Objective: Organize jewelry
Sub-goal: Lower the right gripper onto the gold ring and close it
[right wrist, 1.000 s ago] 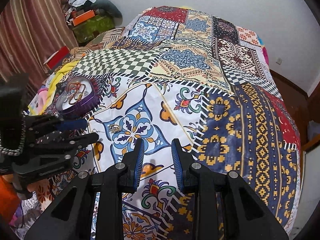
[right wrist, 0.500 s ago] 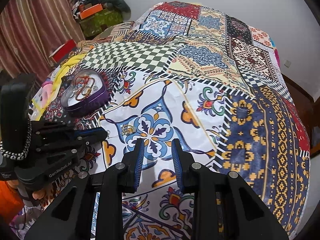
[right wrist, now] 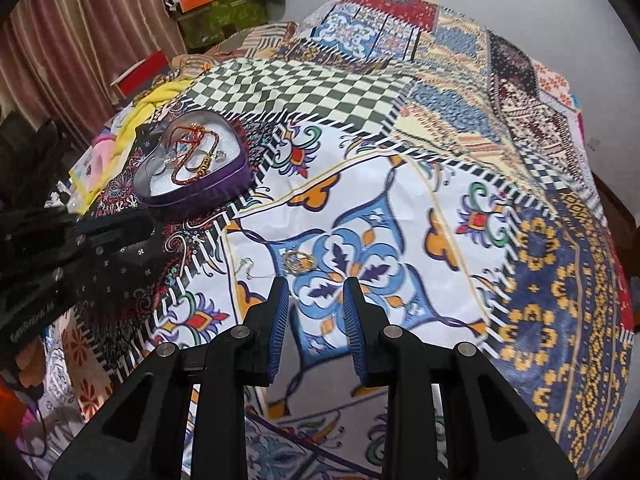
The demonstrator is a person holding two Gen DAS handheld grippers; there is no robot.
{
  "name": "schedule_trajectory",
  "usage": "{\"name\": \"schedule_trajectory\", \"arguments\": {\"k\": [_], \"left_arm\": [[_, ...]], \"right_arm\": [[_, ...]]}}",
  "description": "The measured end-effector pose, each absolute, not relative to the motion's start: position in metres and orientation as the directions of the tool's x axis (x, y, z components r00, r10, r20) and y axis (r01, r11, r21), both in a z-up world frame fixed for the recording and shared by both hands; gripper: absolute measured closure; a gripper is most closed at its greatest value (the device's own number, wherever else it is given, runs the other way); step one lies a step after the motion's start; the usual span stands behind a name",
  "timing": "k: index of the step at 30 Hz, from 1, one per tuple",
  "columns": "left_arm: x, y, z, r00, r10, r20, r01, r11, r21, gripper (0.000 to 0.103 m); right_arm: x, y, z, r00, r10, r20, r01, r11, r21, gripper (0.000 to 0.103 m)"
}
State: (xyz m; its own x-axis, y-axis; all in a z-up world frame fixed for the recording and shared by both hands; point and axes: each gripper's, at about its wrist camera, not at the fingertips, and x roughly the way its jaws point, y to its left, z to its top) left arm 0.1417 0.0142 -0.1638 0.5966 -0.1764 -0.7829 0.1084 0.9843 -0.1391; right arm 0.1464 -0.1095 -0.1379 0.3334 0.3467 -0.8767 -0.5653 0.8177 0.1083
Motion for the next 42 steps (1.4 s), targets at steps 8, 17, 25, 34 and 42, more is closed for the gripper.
{"name": "schedule_trajectory", "arguments": {"k": [8,17,25,34,42], "left_arm": [[0.137,0.016,-0.181,0.568,-0.173,-0.805,0.106,0.985,-0.137,0.103],[0.141,0.021,-0.188,0.547,-0.19,-0.815,0.094,0.982,-0.166,0.099],[0.141,0.009,-0.183,0.549,-0.196,-0.813,0.122,0.981,-0.154,0.068],[0.155,-0.019,-0.176,0.533,-0.236,-0.813,0.184,0.97,-0.161,0.064],[0.184,-0.054,-0.179,0.517,-0.244,-0.82,0.254,0.959,-0.125,0.064]], "right_arm": [[0.16,-0.095,-0.147,0.287,0.354,-0.89,-0.552,0.821,0.149,0.078],[0.162,-0.092,-0.158,0.273,0.364,-0.89,-0.536,0.826,0.173,0.078],[0.162,-0.101,-0.145,0.308,0.395,-0.866,-0.521,0.831,0.195,0.084],[0.155,-0.13,-0.118,0.402,0.398,-0.825,-0.494,0.852,0.17,0.084],[0.152,-0.159,-0.111,0.448,0.377,-0.81,-0.454,0.877,0.157,0.083]]}}
